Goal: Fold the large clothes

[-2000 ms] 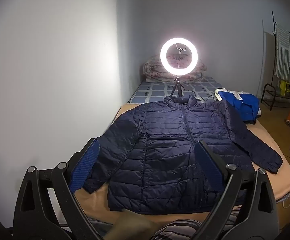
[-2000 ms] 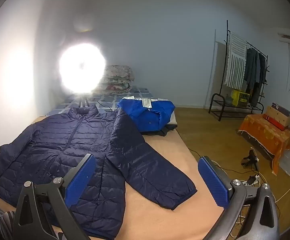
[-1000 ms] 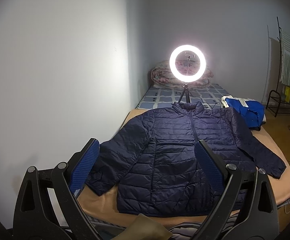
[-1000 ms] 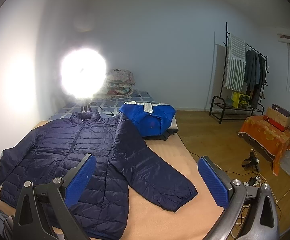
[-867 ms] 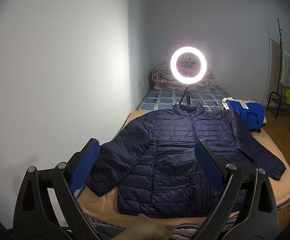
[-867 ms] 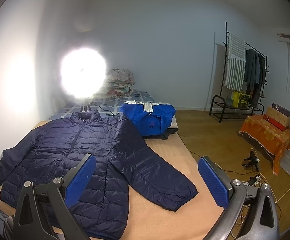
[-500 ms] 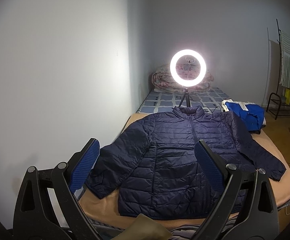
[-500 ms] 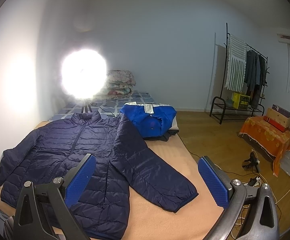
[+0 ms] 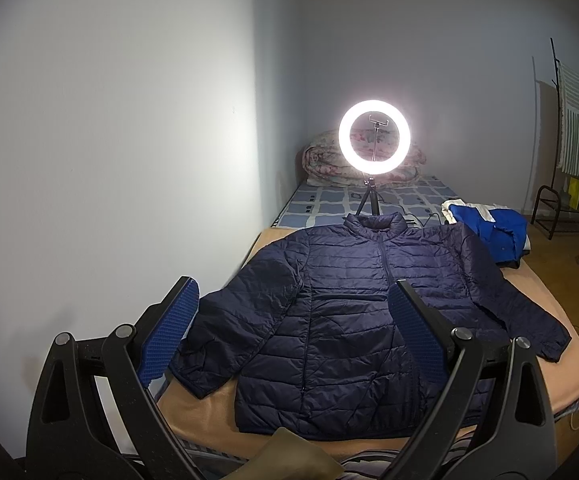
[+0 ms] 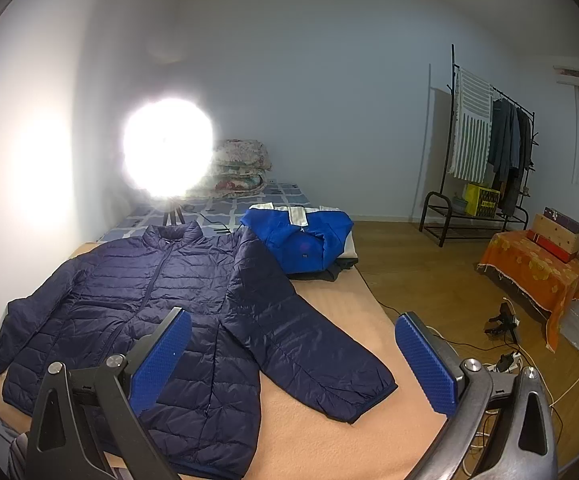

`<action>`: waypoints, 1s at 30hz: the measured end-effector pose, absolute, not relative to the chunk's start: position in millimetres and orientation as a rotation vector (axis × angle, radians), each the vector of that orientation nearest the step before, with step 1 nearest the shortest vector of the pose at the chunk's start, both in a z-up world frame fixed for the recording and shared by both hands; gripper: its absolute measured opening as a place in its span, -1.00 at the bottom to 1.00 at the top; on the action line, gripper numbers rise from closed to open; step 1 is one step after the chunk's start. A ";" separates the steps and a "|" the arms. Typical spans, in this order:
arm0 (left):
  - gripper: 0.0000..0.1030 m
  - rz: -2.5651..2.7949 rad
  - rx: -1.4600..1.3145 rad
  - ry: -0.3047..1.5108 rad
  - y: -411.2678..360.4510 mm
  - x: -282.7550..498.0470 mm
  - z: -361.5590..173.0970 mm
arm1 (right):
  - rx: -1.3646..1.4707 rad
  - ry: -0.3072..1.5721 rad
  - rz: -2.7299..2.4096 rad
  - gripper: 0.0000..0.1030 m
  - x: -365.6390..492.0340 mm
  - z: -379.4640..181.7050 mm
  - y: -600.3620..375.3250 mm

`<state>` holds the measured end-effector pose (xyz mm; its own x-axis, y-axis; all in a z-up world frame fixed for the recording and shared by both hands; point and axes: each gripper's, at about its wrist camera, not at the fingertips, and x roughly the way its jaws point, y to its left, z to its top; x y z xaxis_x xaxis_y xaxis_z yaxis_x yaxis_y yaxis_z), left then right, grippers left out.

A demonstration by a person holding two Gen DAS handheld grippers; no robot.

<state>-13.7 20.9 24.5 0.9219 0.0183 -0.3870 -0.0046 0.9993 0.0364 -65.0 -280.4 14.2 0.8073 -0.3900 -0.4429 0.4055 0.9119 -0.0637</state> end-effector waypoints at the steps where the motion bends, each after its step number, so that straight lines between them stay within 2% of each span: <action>1: 0.89 0.012 0.035 0.399 20.7 -14.1 25.0 | 0.035 0.467 -0.425 0.99 -64.9 14.2 -280.3; 30: 0.89 0.023 0.035 0.404 34.3 -7.0 11.8 | 0.021 0.471 -0.403 0.99 -56.0 16.1 -271.5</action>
